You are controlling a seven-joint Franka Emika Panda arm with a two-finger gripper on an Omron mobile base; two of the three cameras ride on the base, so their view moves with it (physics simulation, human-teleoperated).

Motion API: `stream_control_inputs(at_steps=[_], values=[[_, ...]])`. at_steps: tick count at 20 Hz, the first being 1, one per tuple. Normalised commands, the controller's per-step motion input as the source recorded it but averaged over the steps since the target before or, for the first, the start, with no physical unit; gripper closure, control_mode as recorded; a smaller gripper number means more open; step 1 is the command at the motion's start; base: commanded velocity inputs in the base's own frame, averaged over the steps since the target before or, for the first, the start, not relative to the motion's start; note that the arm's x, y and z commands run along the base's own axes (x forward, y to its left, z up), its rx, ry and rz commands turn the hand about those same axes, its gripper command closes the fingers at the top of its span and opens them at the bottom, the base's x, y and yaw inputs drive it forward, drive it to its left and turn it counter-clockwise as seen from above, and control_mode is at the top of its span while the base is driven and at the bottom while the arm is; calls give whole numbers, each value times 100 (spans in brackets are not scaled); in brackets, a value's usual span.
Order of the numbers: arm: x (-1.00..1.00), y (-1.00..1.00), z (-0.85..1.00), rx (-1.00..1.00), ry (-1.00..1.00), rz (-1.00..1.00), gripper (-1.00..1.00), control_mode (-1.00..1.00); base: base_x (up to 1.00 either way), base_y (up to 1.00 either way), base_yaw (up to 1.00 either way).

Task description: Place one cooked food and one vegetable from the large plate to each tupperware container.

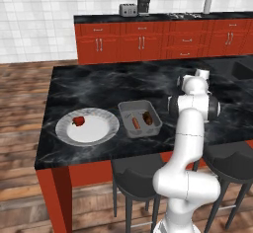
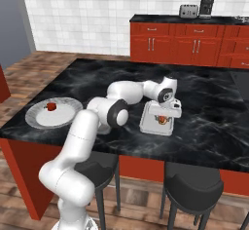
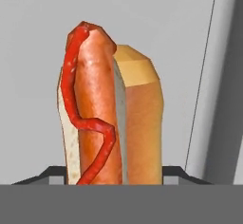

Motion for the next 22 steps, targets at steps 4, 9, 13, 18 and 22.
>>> stream_control_inputs(at_steps=[4, 9, 13, 18, 22], values=[[0, 0, 1, 0, 0, 0, -100, -100, 0, 0, 0], [0, 5, 10, -4, 0, 0, -100, -100, 0, 0, 0], [-16, 3, 30, -5, -6, 0, -100, -100, 0, 0, 0], [-49, 11, 42, -6, -7, 0, -100, -100, 0, 0, 0], [-98, 56, 45, 0, -5, -3, -100, -100, 0, 0, 0]])
